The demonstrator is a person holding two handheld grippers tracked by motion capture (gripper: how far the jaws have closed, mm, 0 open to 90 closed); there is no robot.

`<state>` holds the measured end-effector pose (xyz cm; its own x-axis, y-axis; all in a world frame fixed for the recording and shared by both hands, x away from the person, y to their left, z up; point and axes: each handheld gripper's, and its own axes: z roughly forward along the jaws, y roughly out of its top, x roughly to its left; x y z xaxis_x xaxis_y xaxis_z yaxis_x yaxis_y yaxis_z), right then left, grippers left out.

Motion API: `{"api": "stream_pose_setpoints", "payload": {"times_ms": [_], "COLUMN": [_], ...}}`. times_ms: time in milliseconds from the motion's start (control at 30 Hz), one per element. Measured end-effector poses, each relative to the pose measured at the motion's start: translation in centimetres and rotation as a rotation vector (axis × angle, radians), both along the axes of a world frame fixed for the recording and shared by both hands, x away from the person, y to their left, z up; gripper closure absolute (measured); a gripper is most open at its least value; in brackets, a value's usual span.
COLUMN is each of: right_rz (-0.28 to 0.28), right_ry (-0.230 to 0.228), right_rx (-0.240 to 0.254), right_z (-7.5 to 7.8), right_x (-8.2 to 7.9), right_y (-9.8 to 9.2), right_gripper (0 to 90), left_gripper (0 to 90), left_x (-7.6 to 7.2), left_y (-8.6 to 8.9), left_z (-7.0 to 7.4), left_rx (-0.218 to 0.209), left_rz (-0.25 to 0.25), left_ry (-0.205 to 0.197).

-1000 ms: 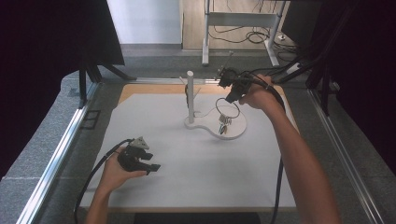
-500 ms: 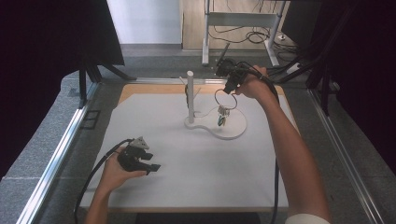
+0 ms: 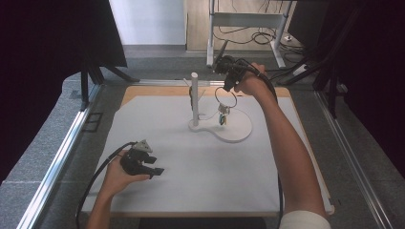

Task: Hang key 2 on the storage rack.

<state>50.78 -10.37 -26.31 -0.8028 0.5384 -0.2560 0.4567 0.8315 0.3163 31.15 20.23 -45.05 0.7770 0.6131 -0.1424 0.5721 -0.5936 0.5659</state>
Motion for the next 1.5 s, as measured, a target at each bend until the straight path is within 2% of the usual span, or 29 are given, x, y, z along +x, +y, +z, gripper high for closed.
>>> {"api": "stream_pose_setpoints", "payload": {"times_ms": [400, 633, 833, 1033, 1500], "right_rz": [-0.008, -0.02, -0.017, -0.008, 0.029], "right_ry": [0.0, -0.019, -0.033, -0.029, -0.015], "right_rx": [0.008, 0.015, 0.021, 0.028, 0.057], "right_z": [-0.5, -0.1, -0.4, -0.8, -1.3], "right_x": [1.3, 2.2, 2.7, 2.8, 1.9], "right_y": [0.9, 1.3, 1.9, 2.9, 4.8], "right_gripper": [88.1, 88.1, 88.1, 88.1, 88.0], "left_gripper": [41.9, 41.9, 41.8, 41.8, 41.8], "left_x": [0.0, 0.2, 0.2, 0.2, 0.2], "left_y": [0.0, -0.1, 0.0, 0.1, 0.1], "left_z": [0.0, -0.3, -0.1, 0.0, 0.1], "left_rx": [-0.018, -0.013, -0.017, -0.029, -0.019], "left_rz": [0.004, -0.004, -0.002, 0.008, -0.003], "left_ry": [0.006, 0.016, 0.011, 0.01, 0.013]}}
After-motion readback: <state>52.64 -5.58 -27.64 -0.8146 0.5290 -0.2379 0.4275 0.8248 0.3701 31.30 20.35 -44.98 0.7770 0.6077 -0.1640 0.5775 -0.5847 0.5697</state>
